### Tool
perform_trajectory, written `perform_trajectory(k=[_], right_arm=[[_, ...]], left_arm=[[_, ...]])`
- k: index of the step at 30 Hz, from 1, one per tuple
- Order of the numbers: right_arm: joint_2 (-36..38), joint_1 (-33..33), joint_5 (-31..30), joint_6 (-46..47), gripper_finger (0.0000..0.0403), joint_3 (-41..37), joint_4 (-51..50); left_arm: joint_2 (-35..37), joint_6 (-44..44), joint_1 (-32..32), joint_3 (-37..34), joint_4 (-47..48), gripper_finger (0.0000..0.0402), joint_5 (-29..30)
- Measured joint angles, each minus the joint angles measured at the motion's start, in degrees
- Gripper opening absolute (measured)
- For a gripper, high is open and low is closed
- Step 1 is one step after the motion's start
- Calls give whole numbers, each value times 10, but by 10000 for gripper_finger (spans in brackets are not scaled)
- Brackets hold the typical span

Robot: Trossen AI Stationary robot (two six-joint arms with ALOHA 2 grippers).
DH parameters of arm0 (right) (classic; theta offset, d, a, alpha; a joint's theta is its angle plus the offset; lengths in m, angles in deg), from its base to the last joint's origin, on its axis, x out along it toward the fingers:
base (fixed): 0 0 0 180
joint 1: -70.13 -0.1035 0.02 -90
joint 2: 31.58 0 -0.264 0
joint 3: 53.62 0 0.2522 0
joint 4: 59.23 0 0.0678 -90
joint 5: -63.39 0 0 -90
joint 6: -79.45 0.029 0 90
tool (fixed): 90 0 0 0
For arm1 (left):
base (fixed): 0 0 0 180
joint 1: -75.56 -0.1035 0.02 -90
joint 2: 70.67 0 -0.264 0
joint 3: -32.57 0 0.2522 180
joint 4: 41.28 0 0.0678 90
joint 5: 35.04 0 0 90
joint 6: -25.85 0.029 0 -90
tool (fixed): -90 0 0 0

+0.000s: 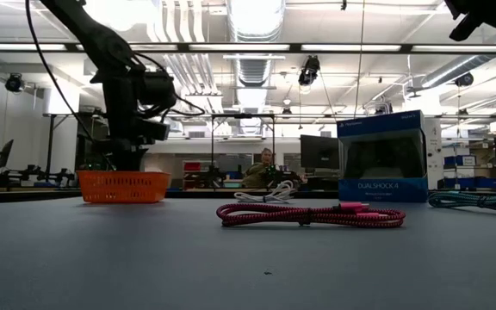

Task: Pick and place USB-C Cables
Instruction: Put the black charger cable into the orange basket

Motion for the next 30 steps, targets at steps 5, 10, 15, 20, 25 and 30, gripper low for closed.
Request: perform_trajectory(k=[5,10,15,20,25,30], right_arm=[[0,0,0,0,9,0,0],[0,0,0,2,9,0,0],[0,0,0,2,9,0,0],[0,0,0,3,9,0,0],[0,0,0,3,9,0,0],[0,0,0,4,9,0,0]], left_arm=[[-12,-1,0,-3,0,40,0],[-19,-1,0,-3,0,40,0],[-19,0,0,-3,-1,40,0],[-19,0,0,-3,-1,40,2],[-18,0,0,-3,-5,40,20],[-18,0,0,-3,-5,40,22]])
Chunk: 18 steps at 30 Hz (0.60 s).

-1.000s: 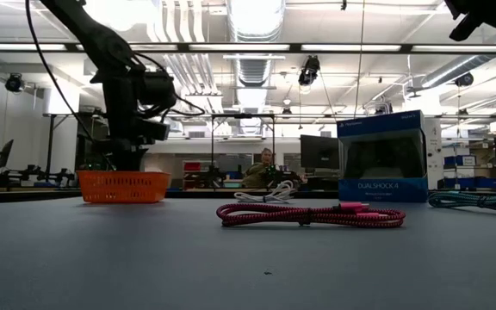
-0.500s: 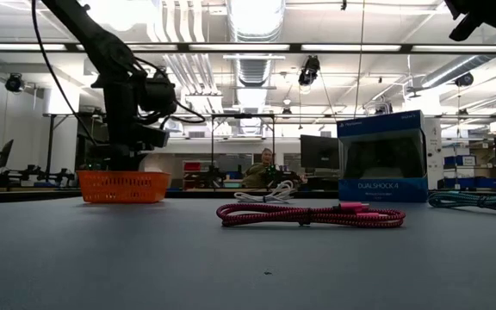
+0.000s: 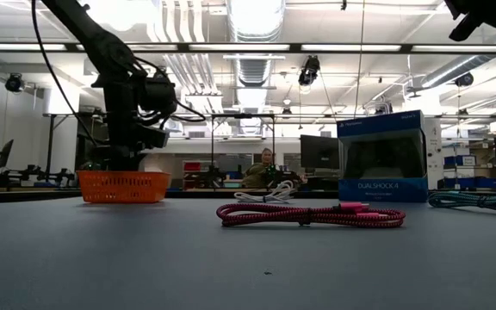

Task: Pick and place USB-C Cables
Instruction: Put the black charger cable into the orange basket

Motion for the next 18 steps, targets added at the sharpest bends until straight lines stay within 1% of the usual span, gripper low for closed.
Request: perform_trajectory(k=[8,18], right_arm=[[0,0,0,0,9,0,0],[0,0,0,0,9,0,0]], left_arm=[[0,0,0,0,0,44,0],[2,0,0,2,0,105,6]])
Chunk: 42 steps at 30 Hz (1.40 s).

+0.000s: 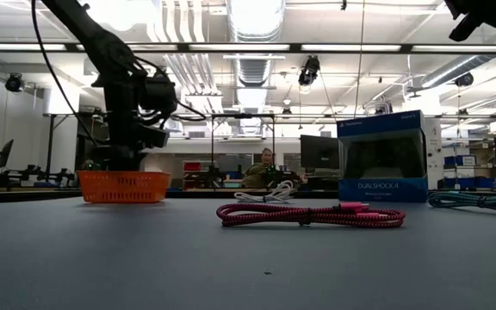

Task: Pick and place USB-C Cables
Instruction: Put the black charger cable into the orange basket, then put the white charger cable into the orange basket

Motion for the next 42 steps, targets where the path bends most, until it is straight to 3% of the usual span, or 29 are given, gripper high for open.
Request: perform_trajectory(k=[7,17,20,25,33,42], right_arm=[[0,0,0,1,9,0,0],[0,0,0,-8,9,0,-2],[0,0,0,-6,9,0,-11],[0,0,0,-5,9,0,-23],[-1,0,1,3,9,0,-83],[0,0,21,5,9,-15,-103]], left_arm=[[33,4,1,14,13,114,16],[149,-47,22,43,9,114,16],[187,-97,33,43,-30,114,4],[246,-187,54,25,-92,114,-78],[310,-243,119,-42,-242,114,-83],[312,-246,177,-102,-390,114,-85]])
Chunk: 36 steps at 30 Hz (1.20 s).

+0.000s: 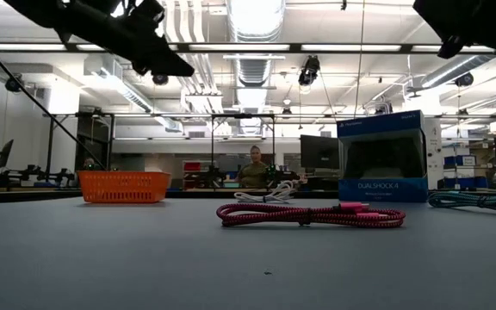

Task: Pick and place USB-C Cables
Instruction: Put the white charger cable into the orange basket

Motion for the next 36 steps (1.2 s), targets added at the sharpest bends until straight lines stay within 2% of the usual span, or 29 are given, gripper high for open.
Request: perform_trajectory(k=[5,24,30,36], right_arm=[[0,0,5,2,9,-15,8],[-2,0,15,50,9,-28,-4],[-21,0,10,40,9,-28,-4],[-23,0,10,35,9,-24,14]], left_arm=[[-2,-10,13,-20,-44,114,0],[-7,-42,52,-22,-40,114,3],[-7,-55,54,-22,-47,114,3],[-33,-56,57,-22,-103,114,2]])
